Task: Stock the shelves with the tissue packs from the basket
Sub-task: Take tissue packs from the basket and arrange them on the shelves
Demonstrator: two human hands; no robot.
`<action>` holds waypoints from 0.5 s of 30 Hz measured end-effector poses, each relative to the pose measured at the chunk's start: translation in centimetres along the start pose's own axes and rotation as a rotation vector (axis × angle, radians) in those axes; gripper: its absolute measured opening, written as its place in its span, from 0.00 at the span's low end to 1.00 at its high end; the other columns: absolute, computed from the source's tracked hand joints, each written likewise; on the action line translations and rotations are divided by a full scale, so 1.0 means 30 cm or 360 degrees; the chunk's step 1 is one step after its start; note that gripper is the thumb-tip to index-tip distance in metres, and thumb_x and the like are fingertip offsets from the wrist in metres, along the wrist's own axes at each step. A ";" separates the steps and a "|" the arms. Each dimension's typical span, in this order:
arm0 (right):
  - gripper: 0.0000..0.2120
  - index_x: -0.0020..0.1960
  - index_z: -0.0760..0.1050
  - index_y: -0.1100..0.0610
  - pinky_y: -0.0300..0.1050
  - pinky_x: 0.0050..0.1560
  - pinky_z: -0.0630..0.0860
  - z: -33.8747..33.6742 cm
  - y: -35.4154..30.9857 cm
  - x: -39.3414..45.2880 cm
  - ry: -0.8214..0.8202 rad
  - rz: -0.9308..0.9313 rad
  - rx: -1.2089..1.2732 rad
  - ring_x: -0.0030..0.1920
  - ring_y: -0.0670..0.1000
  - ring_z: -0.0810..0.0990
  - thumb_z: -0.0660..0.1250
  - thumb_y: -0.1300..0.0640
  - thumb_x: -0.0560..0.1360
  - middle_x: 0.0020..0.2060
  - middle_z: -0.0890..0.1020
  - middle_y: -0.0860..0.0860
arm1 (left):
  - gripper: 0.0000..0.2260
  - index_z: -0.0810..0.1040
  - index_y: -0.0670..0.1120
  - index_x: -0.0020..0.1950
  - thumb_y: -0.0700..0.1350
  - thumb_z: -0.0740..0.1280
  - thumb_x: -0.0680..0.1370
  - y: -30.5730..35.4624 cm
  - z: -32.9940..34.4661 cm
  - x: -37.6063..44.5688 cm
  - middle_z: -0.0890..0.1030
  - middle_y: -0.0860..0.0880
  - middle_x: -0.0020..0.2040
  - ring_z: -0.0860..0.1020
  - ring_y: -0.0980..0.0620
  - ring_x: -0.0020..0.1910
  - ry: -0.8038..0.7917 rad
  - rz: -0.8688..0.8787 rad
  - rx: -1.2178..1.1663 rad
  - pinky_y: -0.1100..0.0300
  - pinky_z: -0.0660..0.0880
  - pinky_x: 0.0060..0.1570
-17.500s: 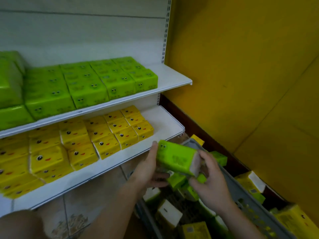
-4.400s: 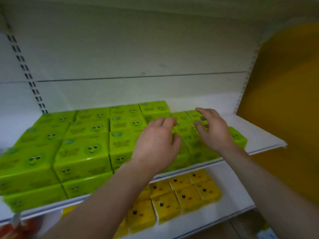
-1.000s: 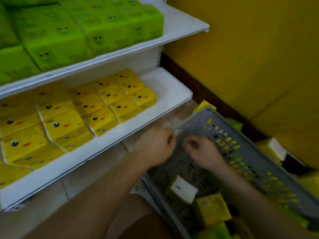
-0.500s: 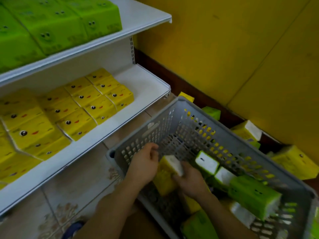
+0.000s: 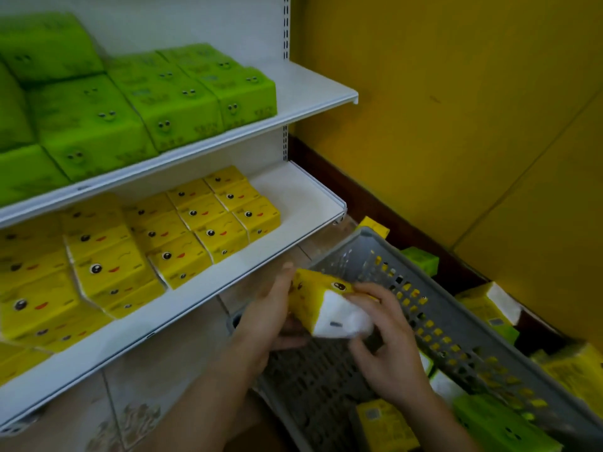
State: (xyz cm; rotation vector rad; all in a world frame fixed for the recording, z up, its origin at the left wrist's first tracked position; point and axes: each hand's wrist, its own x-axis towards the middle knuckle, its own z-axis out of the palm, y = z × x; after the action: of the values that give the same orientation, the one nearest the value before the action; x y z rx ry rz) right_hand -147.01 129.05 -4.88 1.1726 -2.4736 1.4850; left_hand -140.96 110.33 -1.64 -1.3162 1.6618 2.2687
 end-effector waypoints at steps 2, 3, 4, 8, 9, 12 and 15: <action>0.22 0.61 0.78 0.55 0.46 0.67 0.68 0.010 -0.013 0.018 -0.0053 -0.0262 -0.0170 0.71 0.55 0.68 0.66 0.70 0.70 0.69 0.68 0.55 | 0.21 0.78 0.53 0.60 0.65 0.67 0.74 0.032 -0.020 -0.009 0.84 0.46 0.54 0.85 0.44 0.47 -0.0151 0.0003 -0.0126 0.46 0.82 0.41; 0.22 0.60 0.78 0.54 0.49 0.69 0.67 0.017 -0.022 0.019 -0.0089 -0.0330 -0.0233 0.73 0.57 0.65 0.66 0.71 0.70 0.70 0.67 0.56 | 0.20 0.77 0.51 0.61 0.61 0.69 0.74 0.038 -0.031 -0.012 0.83 0.45 0.55 0.85 0.44 0.48 -0.0167 0.0041 -0.0138 0.46 0.82 0.42; 0.24 0.61 0.78 0.53 0.51 0.70 0.67 0.021 -0.034 0.021 -0.0136 -0.0356 -0.0249 0.75 0.58 0.63 0.67 0.71 0.69 0.72 0.65 0.56 | 0.19 0.75 0.49 0.62 0.55 0.71 0.75 0.042 -0.036 -0.020 0.83 0.45 0.55 0.84 0.44 0.49 -0.0150 0.0085 -0.0137 0.47 0.82 0.42; 0.25 0.67 0.74 0.53 0.48 0.67 0.70 0.024 -0.077 0.035 -0.0199 -0.0170 0.0167 0.74 0.53 0.65 0.68 0.63 0.70 0.73 0.66 0.52 | 0.17 0.73 0.48 0.61 0.43 0.73 0.75 0.029 -0.090 -0.024 0.82 0.46 0.57 0.84 0.45 0.51 -0.0021 0.0257 -0.0180 0.44 0.81 0.50; 0.24 0.68 0.73 0.53 0.45 0.66 0.71 0.032 -0.086 0.050 -0.0109 -0.0044 0.0303 0.72 0.50 0.68 0.67 0.57 0.72 0.71 0.68 0.50 | 0.18 0.73 0.49 0.61 0.42 0.73 0.74 0.030 -0.109 -0.026 0.82 0.47 0.57 0.84 0.45 0.52 -0.0028 0.0302 -0.0213 0.42 0.81 0.52; 0.27 0.68 0.70 0.44 0.46 0.64 0.74 0.092 -0.116 0.146 -0.0017 0.0541 0.0453 0.64 0.42 0.75 0.65 0.37 0.72 0.63 0.76 0.41 | 0.19 0.73 0.53 0.63 0.40 0.72 0.75 0.052 -0.175 -0.034 0.83 0.48 0.57 0.84 0.46 0.51 -0.0065 0.0460 -0.0229 0.46 0.82 0.49; 0.28 0.70 0.67 0.41 0.53 0.60 0.77 0.179 -0.146 0.245 -0.0429 0.0820 0.0790 0.57 0.43 0.81 0.70 0.40 0.73 0.59 0.80 0.41 | 0.20 0.74 0.55 0.63 0.40 0.73 0.75 0.095 -0.254 -0.035 0.82 0.47 0.58 0.84 0.45 0.52 -0.0087 0.0538 -0.0112 0.46 0.81 0.52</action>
State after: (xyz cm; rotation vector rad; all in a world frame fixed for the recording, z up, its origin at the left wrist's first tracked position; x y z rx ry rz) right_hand -147.78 119.47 -1.73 0.8504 -2.8293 2.3203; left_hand -137.08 103.47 0.71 -1.0392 1.9285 2.5373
